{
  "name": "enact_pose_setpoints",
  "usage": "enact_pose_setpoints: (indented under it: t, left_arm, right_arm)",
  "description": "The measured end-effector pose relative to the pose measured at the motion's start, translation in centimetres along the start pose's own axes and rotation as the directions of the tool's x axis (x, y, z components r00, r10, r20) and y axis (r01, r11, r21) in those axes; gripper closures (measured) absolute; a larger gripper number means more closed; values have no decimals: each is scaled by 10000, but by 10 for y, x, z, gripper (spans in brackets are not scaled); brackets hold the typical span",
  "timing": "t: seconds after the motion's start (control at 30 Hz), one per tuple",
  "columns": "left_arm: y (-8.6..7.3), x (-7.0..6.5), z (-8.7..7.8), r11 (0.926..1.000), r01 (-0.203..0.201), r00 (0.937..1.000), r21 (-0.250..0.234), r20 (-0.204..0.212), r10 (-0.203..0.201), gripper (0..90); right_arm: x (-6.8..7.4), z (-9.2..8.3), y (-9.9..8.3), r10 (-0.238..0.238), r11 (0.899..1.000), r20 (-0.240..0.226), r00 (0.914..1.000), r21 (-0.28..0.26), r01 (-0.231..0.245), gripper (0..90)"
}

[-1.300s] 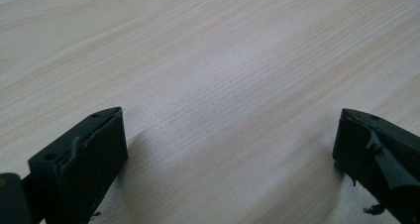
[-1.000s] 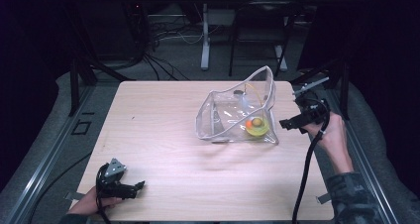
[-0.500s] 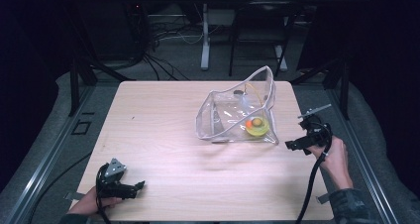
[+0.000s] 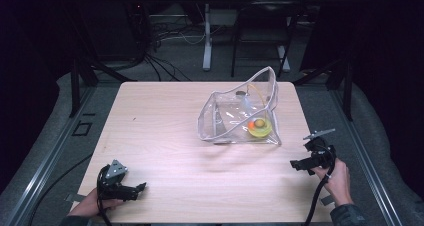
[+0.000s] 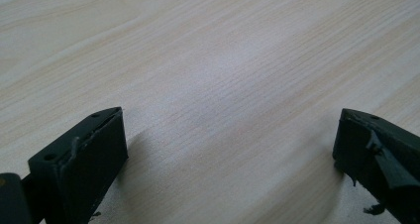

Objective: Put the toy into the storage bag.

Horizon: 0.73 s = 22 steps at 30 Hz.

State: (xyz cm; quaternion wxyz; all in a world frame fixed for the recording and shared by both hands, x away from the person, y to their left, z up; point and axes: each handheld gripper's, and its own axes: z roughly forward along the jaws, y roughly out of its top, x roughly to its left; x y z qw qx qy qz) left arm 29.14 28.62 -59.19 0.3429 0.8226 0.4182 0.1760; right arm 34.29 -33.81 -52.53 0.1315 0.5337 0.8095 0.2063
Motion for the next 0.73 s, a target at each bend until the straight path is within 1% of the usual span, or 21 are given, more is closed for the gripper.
enact_pose_setpoints:
  t: [0.07,0.1,0.13,0.17,0.2,0.23,0.27,0.33,0.37,0.43,0.47,0.5,0.53,0.57,0.6,0.63,0.67,0.7,0.73]
  left_arm:
    - [0,0,0,10000,-1,10000,-2,-1,1,2]
    - [0,0,0,10000,0,10000,-1,0,0,2]
    - [0,0,0,10000,3,10000,-2,0,-3,2]
    - [0,0,0,10000,0,10000,0,-2,0,2]
    - [0,0,0,10000,2,10000,0,0,-2,2]
    - [0,0,0,10000,2,10000,0,0,-2,2]
    - [0,0,0,10000,-9,10000,-1,-1,9,2]
    - [0,0,0,10000,-3,10000,-1,0,3,2]
    - [0,0,0,10000,-4,10000,-2,-1,4,2]
    - [0,0,0,10000,-3,10000,-4,-1,3,2]
    - [0,0,0,10000,0,10000,-5,0,0,2]
    - [0,0,0,10000,-1,10000,-4,0,1,2]
    - [0,0,0,10000,-1,10000,-4,0,1,2]
    - [0,0,0,10000,-6,10000,0,-1,6,2]
    - [0,0,0,10000,-3,10000,-3,-1,3,2]
    - [0,0,0,10000,-7,10000,-1,0,7,2]
    - [0,0,0,10000,-5,10000,-4,-2,5,2]
    - [0,0,0,10000,-5,10000,-4,-2,5,2]
    - [0,0,0,10000,-3,10000,-4,-1,3,2]
  right_arm:
    - [-1,4,-6,-73,9999,95,9999,145,71,0]
    - [-1,6,-9,27,9997,-18,10000,226,-27,0]
    - [-2,8,-11,28,9995,-45,10000,323,-27,0]
    - [-2,11,-14,51,9993,23,10000,370,-52,0]
    - [-3,13,-16,39,9989,-112,9999,465,-34,0]
    - [-4,15,-18,82,9978,-89,9999,656,-76,0]
    - [-4,16,-19,76,9977,31,10000,669,-78,0]
    - [-6,17,-21,128,9971,29,9999,750,-130,0]
    - [-7,18,-22,123,9973,109,9999,725,-131,0]
    - [-9,18,-23,158,9968,45,9999,789,-161,0]
    - [-9,18,-24,117,9964,238,9996,831,-136,0]
    - [-10,18,-24,144,9970,110,9998,754,-152,0]
    - [-10,18,-24,144,9970,110,9998,754,-152,0]
    - [-9,19,-25,289,9979,123,9995,570,-295,0]
    - [-9,18,-25,188,9972,155,9997,725,-199,0]
    - [-10,17,-25,27,9954,309,9995,953,-56,0]
    - [-9,18,-26,135,9968,209,9997,790,-151,0]
    - [-10,17,-25,13,9956,305,9995,940,-42,0]
    - [-10,17,-25,10,9955,312,9995,949,-40,0]
